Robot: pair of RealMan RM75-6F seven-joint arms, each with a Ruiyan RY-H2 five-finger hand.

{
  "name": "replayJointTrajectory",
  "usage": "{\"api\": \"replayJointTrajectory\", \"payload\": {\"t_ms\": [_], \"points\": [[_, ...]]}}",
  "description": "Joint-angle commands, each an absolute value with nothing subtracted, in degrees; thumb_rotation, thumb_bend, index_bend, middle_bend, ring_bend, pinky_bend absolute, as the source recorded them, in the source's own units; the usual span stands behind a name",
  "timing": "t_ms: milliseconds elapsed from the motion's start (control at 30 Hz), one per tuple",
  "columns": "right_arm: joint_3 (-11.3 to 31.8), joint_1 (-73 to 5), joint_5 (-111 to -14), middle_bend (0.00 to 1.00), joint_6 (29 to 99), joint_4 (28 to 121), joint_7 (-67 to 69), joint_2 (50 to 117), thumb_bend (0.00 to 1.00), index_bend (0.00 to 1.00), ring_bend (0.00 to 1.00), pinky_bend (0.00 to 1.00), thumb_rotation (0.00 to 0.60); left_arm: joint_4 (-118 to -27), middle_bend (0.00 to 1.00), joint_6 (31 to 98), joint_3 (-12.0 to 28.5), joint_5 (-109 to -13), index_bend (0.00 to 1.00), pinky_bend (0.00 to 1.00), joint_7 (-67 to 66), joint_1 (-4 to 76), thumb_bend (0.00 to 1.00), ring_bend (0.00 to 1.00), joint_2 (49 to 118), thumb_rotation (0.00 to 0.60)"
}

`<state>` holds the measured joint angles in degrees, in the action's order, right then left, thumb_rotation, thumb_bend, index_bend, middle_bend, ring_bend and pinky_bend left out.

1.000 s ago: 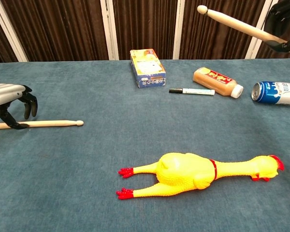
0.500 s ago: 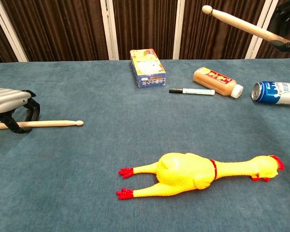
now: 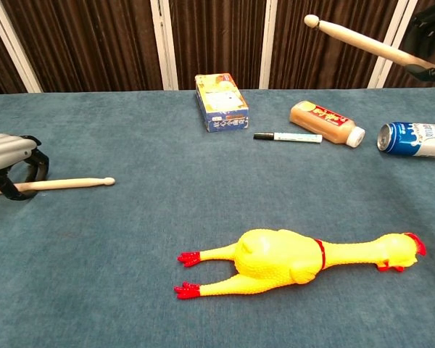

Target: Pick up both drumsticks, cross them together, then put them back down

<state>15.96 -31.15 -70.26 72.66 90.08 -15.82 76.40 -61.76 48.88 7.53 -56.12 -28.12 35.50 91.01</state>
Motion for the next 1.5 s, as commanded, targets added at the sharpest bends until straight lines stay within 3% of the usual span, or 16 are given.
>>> {"api": "replayJointTrajectory", "payload": {"t_ms": [33, 200, 400, 767, 1500], "points": [[15.89, -31.22, -70.26, 0.60, 72.57, 89.90, -15.84, 76.60, 0.51, 0.69, 0.42, 0.05, 0.600, -62.78, 0.44, 48.95, 7.71, -54.52, 0.47, 0.10, -29.51, 35.34, 0.40, 0.05, 90.14, 0.600], [15.87, -31.51, -70.11, 0.60, 72.36, 89.73, -16.39, 77.10, 0.51, 0.69, 0.42, 0.05, 0.600, -64.76, 0.36, 48.83, 7.67, -51.64, 0.42, 0.10, -32.51, 35.57, 0.40, 0.03, 88.76, 0.600], [15.43, -31.25, -70.70, 0.60, 72.83, 90.41, -17.02, 76.93, 0.51, 0.69, 0.42, 0.05, 0.600, -67.10, 0.34, 49.27, 7.16, -47.95, 0.41, 0.10, -37.35, 36.25, 0.40, 0.02, 87.45, 0.600], [15.49, -31.26, -70.40, 0.60, 72.58, 89.53, -16.69, 77.22, 0.51, 0.69, 0.43, 0.05, 0.600, -68.85, 0.41, 51.28, 6.86, -48.34, 0.48, 0.10, -36.99, 36.43, 0.40, 0.03, 86.54, 0.600], [14.92, -30.39, -70.98, 0.60, 73.02, 89.51, -16.10, 76.83, 0.51, 0.69, 0.43, 0.05, 0.600, -68.64, 0.47, 53.84, 5.84, -45.89, 0.51, 0.10, -41.34, 37.22, 0.40, 0.04, 88.23, 0.600]]}}
